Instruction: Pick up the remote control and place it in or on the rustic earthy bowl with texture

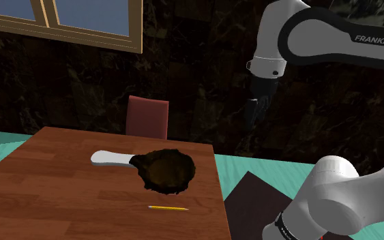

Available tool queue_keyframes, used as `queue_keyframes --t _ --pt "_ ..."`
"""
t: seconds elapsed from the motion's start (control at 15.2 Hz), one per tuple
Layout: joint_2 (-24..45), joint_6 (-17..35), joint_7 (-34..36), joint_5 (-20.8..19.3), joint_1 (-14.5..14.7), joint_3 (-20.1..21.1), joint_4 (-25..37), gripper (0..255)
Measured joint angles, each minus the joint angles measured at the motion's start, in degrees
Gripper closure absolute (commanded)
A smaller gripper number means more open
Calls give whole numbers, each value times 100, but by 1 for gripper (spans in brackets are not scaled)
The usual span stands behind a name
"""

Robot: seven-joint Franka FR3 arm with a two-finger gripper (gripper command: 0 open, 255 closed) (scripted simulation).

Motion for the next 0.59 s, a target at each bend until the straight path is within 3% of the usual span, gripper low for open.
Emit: queue_keyframes --t 0.2,0.59 --pt "193 213 -27 34 58 30 0 0" --pt "1224 1232 -183 157 308 165 134 0"
